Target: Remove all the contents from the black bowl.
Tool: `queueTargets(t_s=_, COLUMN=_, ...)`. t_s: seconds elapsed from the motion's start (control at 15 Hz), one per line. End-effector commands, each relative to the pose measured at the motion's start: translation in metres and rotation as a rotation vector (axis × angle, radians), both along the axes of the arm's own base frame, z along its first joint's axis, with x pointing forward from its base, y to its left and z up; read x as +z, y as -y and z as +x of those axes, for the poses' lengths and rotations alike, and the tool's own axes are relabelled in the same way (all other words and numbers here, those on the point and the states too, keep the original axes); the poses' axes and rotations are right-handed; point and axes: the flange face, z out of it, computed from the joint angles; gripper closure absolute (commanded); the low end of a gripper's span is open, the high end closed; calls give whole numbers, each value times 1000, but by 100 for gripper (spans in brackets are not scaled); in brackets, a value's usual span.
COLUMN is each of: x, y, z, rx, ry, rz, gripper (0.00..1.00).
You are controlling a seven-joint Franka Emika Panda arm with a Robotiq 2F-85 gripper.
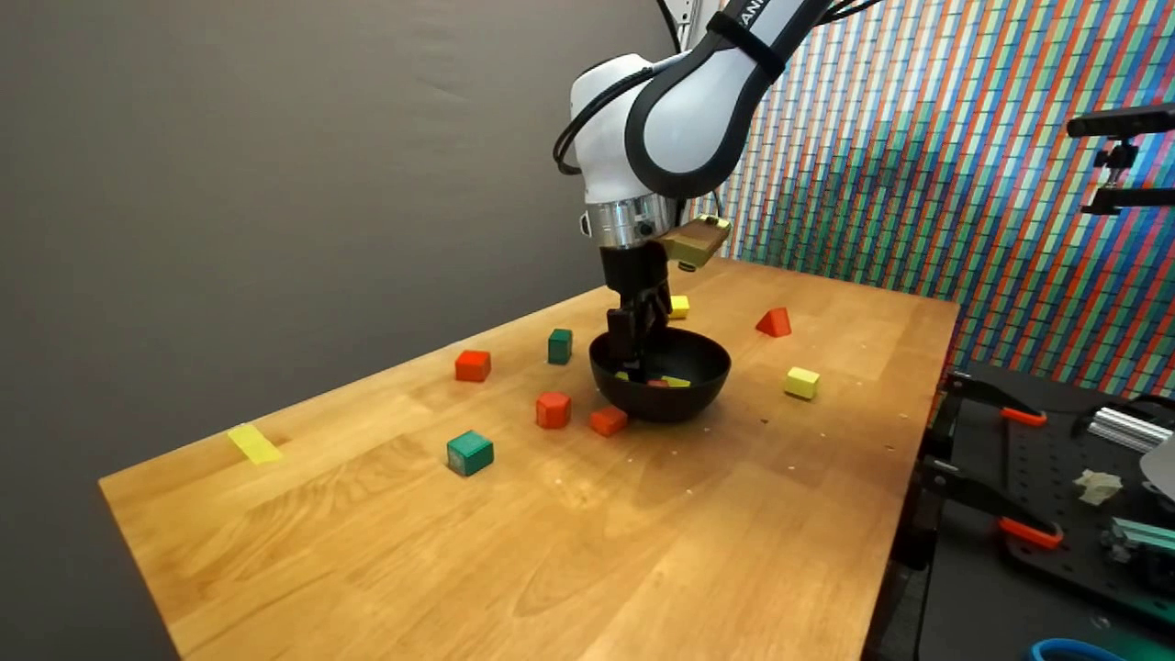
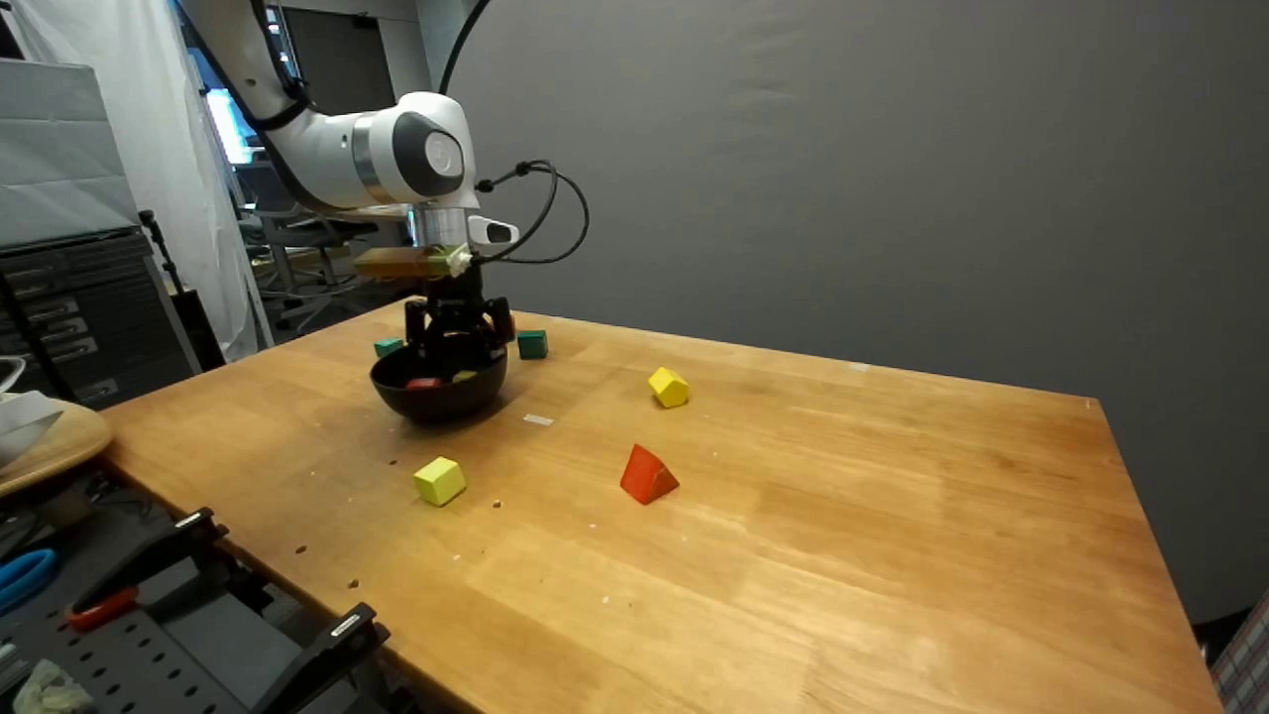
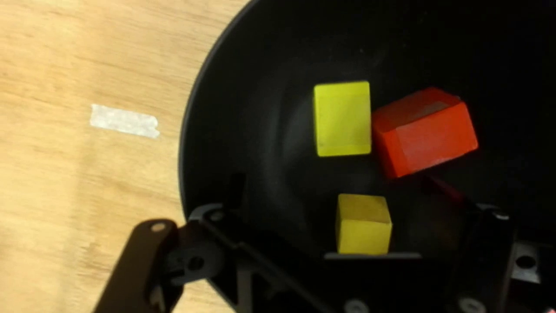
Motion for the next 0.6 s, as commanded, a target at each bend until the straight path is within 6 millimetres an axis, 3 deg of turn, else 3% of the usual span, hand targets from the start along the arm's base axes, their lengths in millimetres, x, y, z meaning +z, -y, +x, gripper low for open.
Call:
queueTargets(t_s=0.0, x=4, y=-4, z=-8, rx=50, ry=-42, rz=4, gripper=0)
queueTargets(t_s=0.53, x=6, y=-23, z=-35, rx=129, ry=-121, rz=-46, gripper=0)
